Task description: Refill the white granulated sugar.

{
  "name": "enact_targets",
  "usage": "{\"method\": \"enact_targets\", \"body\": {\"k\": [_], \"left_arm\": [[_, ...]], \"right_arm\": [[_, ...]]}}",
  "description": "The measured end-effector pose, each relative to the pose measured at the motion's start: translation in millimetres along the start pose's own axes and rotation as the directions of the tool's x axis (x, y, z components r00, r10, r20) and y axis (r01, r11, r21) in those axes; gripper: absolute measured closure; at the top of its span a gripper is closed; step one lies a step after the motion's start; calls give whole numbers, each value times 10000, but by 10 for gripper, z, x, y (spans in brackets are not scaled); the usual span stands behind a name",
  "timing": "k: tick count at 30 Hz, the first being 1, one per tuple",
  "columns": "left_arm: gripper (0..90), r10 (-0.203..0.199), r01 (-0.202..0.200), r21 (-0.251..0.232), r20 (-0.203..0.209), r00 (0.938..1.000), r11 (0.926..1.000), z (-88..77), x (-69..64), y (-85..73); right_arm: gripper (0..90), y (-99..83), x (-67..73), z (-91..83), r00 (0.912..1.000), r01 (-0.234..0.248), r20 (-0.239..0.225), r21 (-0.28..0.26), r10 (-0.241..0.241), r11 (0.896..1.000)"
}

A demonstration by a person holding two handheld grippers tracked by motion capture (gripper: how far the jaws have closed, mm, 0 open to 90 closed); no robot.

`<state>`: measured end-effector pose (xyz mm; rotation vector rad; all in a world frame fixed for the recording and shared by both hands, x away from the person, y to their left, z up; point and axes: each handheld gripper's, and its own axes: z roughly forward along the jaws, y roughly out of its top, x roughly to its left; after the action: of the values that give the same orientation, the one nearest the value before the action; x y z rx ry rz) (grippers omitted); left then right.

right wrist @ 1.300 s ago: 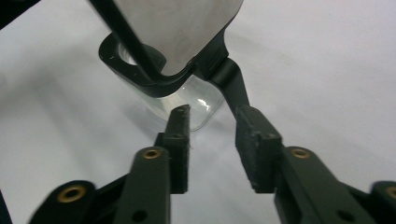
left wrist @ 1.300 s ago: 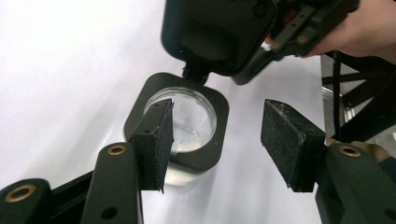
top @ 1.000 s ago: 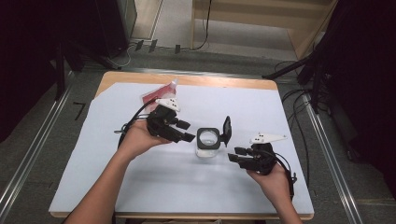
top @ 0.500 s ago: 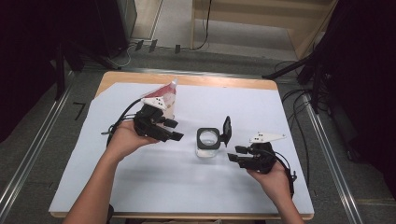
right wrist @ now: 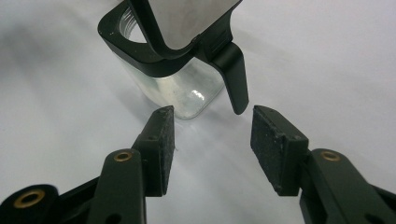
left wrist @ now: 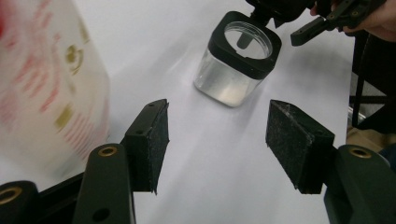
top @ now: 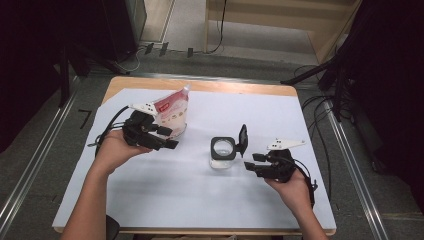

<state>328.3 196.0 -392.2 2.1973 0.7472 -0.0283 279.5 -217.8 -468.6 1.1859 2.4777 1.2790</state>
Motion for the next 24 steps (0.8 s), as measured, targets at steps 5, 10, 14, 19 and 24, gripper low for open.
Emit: {"method": "enact_targets", "body": {"k": [5,10,14,19,24], "left_arm": [[411,-127,125,-137,-174,9998,9998,-105,37,-75],[416,-383,376,-223,-351,9986,9990,-209,78,-148],[419,-774,742,-431,-794,9938,9963,-309,152,-219],[446,-1300,1213,-789,-1176,9845,9895,-420,272,-315],[455,-1512,1329,-1244,-1519,9768,9833,-432,363,-292]], "right_arm": [[499,7,-16,5,10000,27,42,22,-27,10000],[499,27,-42,14,10000,44,54,21,-44,10000],[500,39,-60,34,10000,32,37,78,-32,10000],[499,49,-74,55,10000,48,-19,107,-48,9999],[499,42,-69,67,10000,55,-12,178,-54,9998]]}}
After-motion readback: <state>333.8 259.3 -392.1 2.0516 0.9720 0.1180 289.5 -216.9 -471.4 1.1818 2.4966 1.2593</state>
